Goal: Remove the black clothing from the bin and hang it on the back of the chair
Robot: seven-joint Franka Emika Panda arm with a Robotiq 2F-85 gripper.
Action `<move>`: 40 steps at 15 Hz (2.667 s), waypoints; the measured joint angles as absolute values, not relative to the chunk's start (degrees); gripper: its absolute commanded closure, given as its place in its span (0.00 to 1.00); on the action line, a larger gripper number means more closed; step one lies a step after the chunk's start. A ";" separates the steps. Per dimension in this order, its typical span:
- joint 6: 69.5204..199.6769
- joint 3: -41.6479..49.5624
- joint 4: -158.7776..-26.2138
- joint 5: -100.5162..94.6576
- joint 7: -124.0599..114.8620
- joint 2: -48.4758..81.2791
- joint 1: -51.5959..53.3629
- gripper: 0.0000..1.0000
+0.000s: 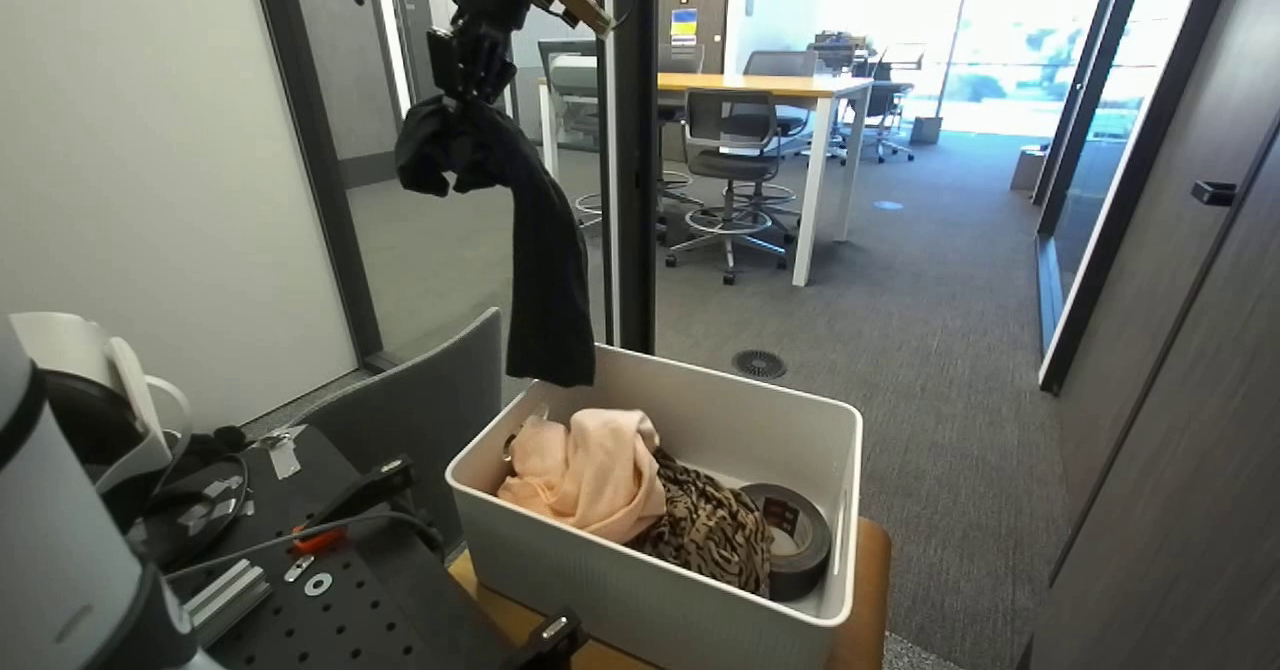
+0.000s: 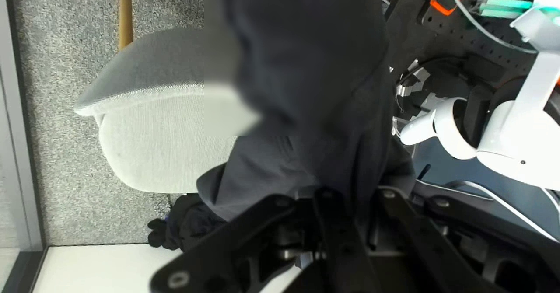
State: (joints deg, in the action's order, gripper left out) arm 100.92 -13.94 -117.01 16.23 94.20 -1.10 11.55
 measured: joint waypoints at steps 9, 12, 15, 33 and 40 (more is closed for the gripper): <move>103.36 -17.37 -115.50 16.55 90.22 1.09 16.58 0.91; 105.84 -17.96 -115.42 17.09 89.70 4.51 17.06 0.91; 107.79 -18.69 -114.71 17.12 88.87 9.08 17.43 0.91; 123.13 -22.02 -109.78 10.71 73.98 30.82 22.34 0.91; 124.26 -22.73 -106.95 4.83 65.31 36.61 26.74 0.91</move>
